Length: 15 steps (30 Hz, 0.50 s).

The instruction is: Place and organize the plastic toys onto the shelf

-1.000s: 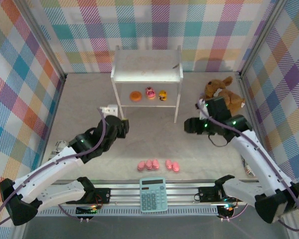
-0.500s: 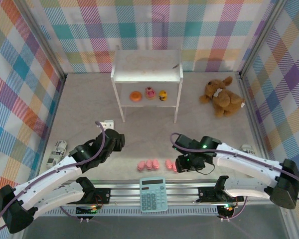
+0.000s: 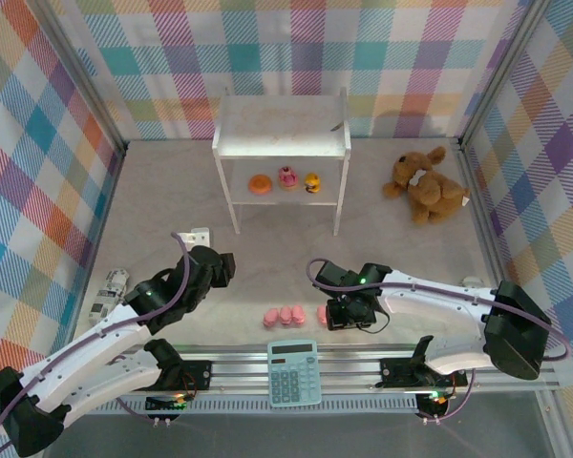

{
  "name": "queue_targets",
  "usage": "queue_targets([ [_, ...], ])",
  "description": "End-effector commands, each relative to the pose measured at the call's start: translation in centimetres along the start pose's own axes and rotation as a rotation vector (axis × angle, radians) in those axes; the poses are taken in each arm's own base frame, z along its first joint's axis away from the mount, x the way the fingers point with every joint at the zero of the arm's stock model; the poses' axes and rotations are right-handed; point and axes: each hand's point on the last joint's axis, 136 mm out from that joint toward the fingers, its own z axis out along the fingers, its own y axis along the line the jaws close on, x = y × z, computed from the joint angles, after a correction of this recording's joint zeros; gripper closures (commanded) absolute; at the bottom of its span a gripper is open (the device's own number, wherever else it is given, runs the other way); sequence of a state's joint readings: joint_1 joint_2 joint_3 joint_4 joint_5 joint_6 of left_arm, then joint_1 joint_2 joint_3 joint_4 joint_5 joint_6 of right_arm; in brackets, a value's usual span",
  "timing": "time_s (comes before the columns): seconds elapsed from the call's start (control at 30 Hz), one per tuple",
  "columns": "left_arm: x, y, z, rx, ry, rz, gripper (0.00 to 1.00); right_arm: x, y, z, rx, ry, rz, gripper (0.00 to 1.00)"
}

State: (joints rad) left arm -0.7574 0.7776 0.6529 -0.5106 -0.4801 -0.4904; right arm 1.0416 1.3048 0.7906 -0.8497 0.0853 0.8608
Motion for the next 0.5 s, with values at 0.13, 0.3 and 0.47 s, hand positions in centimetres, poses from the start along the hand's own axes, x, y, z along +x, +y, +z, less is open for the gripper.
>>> queue_targets([
  [0.13,-0.6,0.8,-0.7,-0.022,-0.012,0.018,0.41,0.1,0.5,1.5,-0.022,0.034,0.019,0.54],
  [0.3,-0.8,0.9,-0.7,-0.025,-0.012,0.026,0.41,0.0,0.2,2.1,-0.006,0.041,0.027,0.54],
  [0.47,-1.0,0.9,-0.7,-0.029,-0.017,0.029,0.41,-0.2,-0.2,2.4,0.005,0.042,0.037,0.55],
])
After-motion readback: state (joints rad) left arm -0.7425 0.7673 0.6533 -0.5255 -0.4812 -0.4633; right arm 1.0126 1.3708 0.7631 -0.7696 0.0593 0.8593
